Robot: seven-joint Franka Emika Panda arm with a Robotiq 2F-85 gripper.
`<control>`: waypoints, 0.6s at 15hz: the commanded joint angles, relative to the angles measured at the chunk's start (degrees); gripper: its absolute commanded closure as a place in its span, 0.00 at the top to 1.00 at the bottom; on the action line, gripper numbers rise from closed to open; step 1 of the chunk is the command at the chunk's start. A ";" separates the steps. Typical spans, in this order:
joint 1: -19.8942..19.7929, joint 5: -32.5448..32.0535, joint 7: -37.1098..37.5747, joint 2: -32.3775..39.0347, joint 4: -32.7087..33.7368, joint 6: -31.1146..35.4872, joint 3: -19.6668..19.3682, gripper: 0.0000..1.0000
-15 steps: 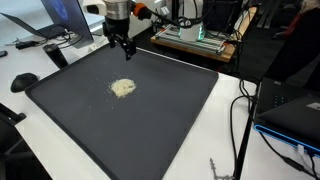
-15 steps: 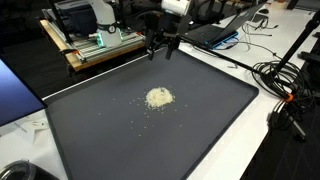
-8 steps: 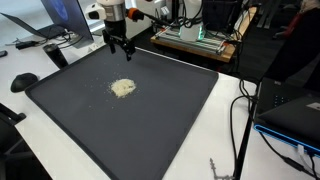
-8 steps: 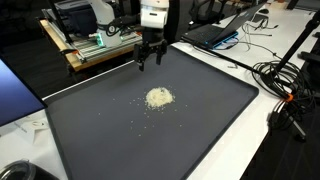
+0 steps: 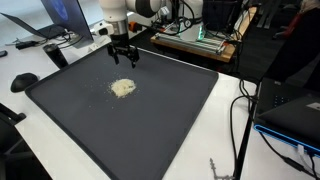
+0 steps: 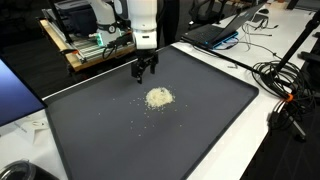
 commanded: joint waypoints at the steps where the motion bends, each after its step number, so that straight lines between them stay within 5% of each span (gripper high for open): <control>1: -0.87 -1.19 -3.38 3.25 0.34 4.70 0.57 1.00; 9: -3.36 -3.04 -12.49 9.82 2.20 10.91 3.94 1.00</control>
